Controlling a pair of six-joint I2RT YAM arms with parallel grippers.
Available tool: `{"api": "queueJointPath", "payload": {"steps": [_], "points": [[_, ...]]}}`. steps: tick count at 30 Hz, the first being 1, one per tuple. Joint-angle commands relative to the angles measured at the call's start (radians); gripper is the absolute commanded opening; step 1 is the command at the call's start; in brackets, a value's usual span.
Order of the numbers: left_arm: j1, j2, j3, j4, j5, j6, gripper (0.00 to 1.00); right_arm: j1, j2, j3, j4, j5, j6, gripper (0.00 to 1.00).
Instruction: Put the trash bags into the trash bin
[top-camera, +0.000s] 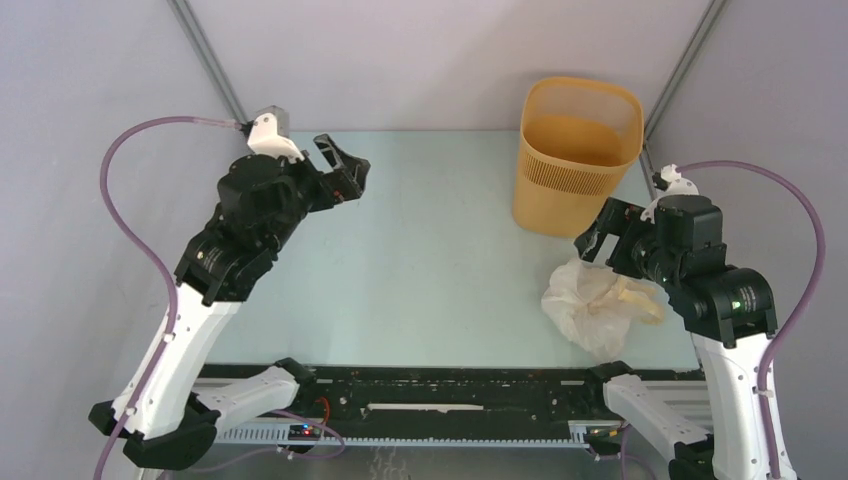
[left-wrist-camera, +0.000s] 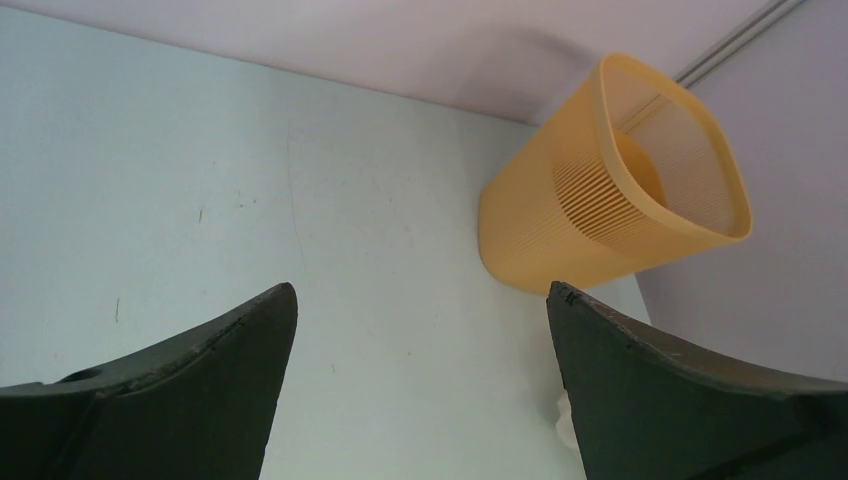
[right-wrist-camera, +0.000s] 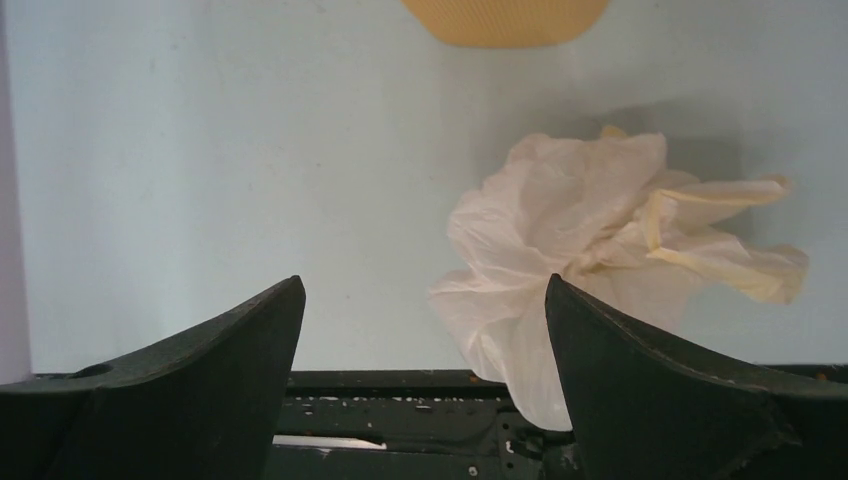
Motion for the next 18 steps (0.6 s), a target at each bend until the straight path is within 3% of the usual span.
{"api": "queueJointPath", "payload": {"steps": [1, 10, 18], "points": [[-0.02, 0.01, -0.003, -0.017, 0.005, 0.003, 1.0, 0.018, 0.012, -0.016, -0.04, 0.113, 0.026, 1.0], [-0.027, 0.034, 0.001, -0.105, -0.002, 0.039, 1.0, 0.023, 0.108, -0.014, -0.128, 0.253, 0.15, 1.0], [-0.029, -0.073, -0.194, -0.085, 0.084, -0.072, 1.0, -0.017, 0.084, -0.124, -0.064, 0.203, 0.126, 1.0]]}}
